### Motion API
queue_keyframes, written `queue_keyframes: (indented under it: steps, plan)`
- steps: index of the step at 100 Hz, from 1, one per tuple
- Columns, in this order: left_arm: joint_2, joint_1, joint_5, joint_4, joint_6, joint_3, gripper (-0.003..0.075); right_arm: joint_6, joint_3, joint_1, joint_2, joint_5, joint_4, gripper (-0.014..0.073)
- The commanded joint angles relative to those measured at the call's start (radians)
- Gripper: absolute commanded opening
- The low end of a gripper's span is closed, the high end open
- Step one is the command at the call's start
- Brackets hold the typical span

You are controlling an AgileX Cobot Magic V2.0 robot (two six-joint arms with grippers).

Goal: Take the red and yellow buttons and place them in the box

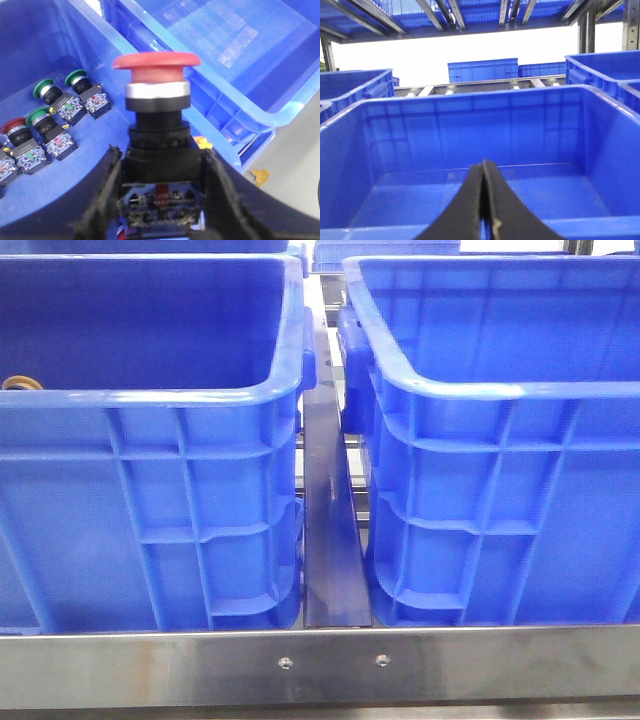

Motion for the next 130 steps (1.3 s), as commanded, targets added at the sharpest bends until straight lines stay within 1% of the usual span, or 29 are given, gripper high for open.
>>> queue_keyframes:
  steps: [1,7,21,40,52,62,81,85,90,95,109,114,116,121,127,130]
  plan:
    - [-0.019,-0.007,-0.072,-0.001,-0.001,-0.026,-0.0019,0.023,-0.063,-0.006,-0.024,-0.058,0.016,-0.0069]
    - [-0.019,-0.007,-0.072,-0.001,-0.001,-0.026,-0.0019,0.044,-0.12,-0.006,-0.018,0.007,0.025,-0.0069]
    - [-0.019,-0.007,-0.072,-0.001,-0.001,-0.026,-0.0019,0.047,-0.316,-0.006,0.04,0.249,0.026,-0.0069]
    - [-0.019,-0.007,-0.072,-0.001,-0.001,-0.026,-0.0019,0.047,-0.607,-0.006,0.233,0.573,0.026,-0.0069]
    - [-0.019,-0.007,-0.072,-0.001,-0.001,-0.026,-0.0019,0.047,-0.762,-0.006,0.371,0.739,0.054,-0.0069]
    - [-0.019,-0.007,-0.072,-0.001,-0.001,-0.026,-0.0019,0.047,-0.841,-0.006,0.468,0.806,0.104,-0.0069]
    - [-0.019,-0.007,-0.072,-0.001,-0.001,-0.026,-0.0019,0.047,-0.854,-0.006,0.575,0.825,0.159,-0.0056]
    - [-0.019,-0.007,-0.072,-0.001,-0.001,-0.026,-0.0019,0.047,-0.854,-0.006,0.591,0.836,0.169,-0.0027]
    - [-0.019,-0.007,-0.072,-0.001,-0.001,-0.026,-0.0019,0.047,-0.854,-0.006,0.607,0.847,0.196,0.0034]
    - [-0.019,-0.007,-0.072,-0.001,-0.001,-0.026,-0.0019,0.047,-0.854,-0.006,0.621,0.853,0.225,0.0122]
    - [-0.019,-0.007,-0.072,-0.001,-0.001,-0.026,-0.0019,0.047,-0.853,-0.006,0.634,0.85,0.322,0.0443]
    - [-0.019,-0.007,-0.072,-0.001,-0.001,-0.026,-0.0019,0.047,-0.852,-0.006,0.634,0.844,0.367,0.052]
    - [-0.019,-0.007,-0.072,-0.001,-0.001,-0.026,-0.0019,0.046,-0.852,-0.006,0.635,0.843,0.387,0.0543]
    - [-0.019,-0.007,-0.072,-0.001,-0.001,-0.026,-0.0019,0.035,-0.852,-0.006,0.64,0.842,0.436,0.057]
    - [-0.019,-0.007,-0.072,-0.001,-0.001,-0.026,-0.0019,-0.01,-0.852,-0.006,0.653,0.841,0.508,0.0572]
    - [-0.019,-0.007,-0.072,-0.001,-0.001,-0.026,-0.0019,-0.045,-0.852,-0.006,0.661,0.841,0.567,0.0572]
